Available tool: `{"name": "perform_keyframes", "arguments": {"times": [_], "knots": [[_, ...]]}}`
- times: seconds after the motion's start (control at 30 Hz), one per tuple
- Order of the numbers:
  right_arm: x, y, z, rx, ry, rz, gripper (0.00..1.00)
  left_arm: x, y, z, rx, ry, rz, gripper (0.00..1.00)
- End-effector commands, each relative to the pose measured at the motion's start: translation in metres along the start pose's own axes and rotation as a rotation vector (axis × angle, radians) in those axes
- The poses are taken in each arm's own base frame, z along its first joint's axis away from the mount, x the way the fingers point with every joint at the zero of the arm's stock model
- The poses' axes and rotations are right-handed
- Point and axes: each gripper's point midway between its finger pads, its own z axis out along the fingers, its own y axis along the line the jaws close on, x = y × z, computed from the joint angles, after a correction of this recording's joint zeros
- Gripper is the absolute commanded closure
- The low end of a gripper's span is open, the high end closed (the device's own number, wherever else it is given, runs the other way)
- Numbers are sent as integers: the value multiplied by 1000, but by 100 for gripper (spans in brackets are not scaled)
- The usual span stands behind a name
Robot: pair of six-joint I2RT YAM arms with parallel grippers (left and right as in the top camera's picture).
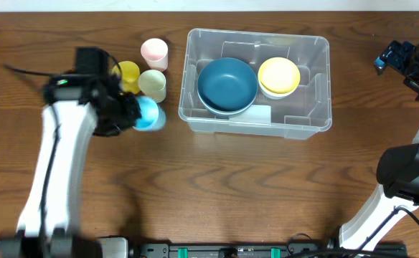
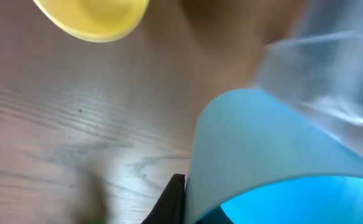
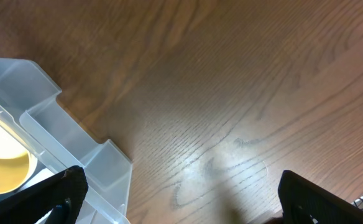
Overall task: Pack container
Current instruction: 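Lift the light blue cup and carry it right into the bin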
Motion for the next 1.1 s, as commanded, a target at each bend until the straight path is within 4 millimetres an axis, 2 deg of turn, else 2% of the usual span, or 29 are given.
{"name": "perform_keyframes", "arguments": {"times": [0.0, 0.1, 0.17, 0.3, 0.4, 0.5, 0.57, 0.67, 0.8, 0.9, 1.07], "knots": [[-1, -3, 3, 16, 1, 13, 1, -8, -25, -75, 99, -198, 19, 94], [-1, -3, 3, 16, 1, 12, 1, -1, -49, -126, 171, -320, 82, 94], [-1, -3, 3, 16, 1, 12, 1, 8, -69, -151, 224, -375, 147, 94], [-1, -3, 2, 16, 0, 12, 1, 23, -107, -178, 276, -442, 238, 94], [-1, -3, 3, 16, 1, 12, 1, 27, -136, -180, 292, -470, 306, 94], [-1, -3, 2, 16, 0, 13, 1, 28, -170, -167, 300, -470, 382, 94], [-1, -3, 3, 16, 1, 12, 1, 27, -194, -151, 298, -456, 419, 94], [-1, -3, 3, 16, 1, 12, 1, 18, -219, -122, 258, -442, 447, 95], [-1, -3, 3, 16, 1, 12, 1, 5, -242, -83, 229, -411, 457, 94], [-1, -3, 3, 16, 1, 12, 1, 0, -250, -57, 207, -382, 461, 94], [-1, -3, 3, 16, 1, 12, 1, 8, -268, -20, 226, -303, 534, 94]]}}
